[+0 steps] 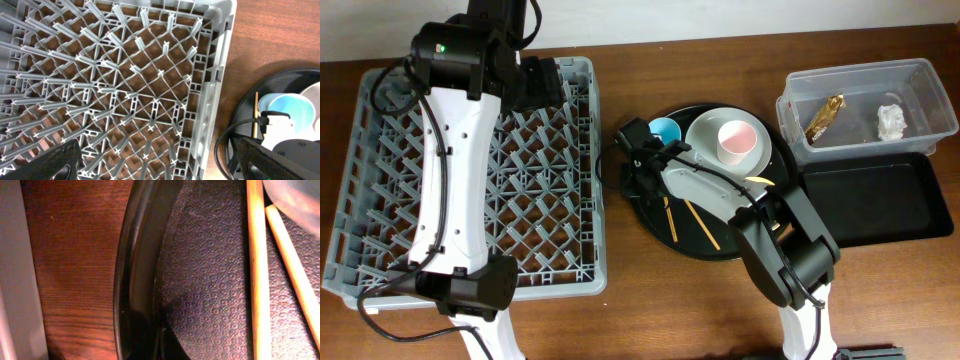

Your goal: Sort waste into correct bins and load items into the dishwasher rack

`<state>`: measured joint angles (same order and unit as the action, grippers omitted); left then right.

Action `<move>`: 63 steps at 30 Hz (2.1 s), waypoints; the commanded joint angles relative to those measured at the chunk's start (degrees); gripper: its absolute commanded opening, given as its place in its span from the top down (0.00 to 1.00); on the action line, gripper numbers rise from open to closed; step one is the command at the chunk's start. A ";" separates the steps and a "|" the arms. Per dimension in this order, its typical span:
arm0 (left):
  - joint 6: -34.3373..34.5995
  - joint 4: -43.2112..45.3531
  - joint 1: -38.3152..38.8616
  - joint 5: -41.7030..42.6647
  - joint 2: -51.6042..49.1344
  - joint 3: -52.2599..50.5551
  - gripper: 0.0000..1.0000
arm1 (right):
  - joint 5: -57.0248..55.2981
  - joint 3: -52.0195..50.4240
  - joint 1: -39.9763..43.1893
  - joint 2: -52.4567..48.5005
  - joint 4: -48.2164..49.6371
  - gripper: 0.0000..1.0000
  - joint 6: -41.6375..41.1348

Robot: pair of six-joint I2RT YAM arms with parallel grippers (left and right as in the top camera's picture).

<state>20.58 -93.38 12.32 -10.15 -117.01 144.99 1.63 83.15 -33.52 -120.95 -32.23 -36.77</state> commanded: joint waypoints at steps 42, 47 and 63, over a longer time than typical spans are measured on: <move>-0.72 0.04 -0.02 -0.81 0.20 0.46 0.01 | -4.68 5.57 -4.26 -5.55 -2.21 0.95 6.60; -0.72 0.02 0.00 -0.81 0.20 0.46 0.01 | 4.35 5.60 -4.17 -5.53 0.24 0.96 10.47; -0.72 0.02 0.00 -0.81 0.20 0.46 0.01 | 20.68 6.67 1.64 -5.53 4.02 0.94 10.43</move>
<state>20.58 -93.41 12.32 -10.15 -117.01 144.99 18.85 89.12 -31.20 -125.32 -28.23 -26.55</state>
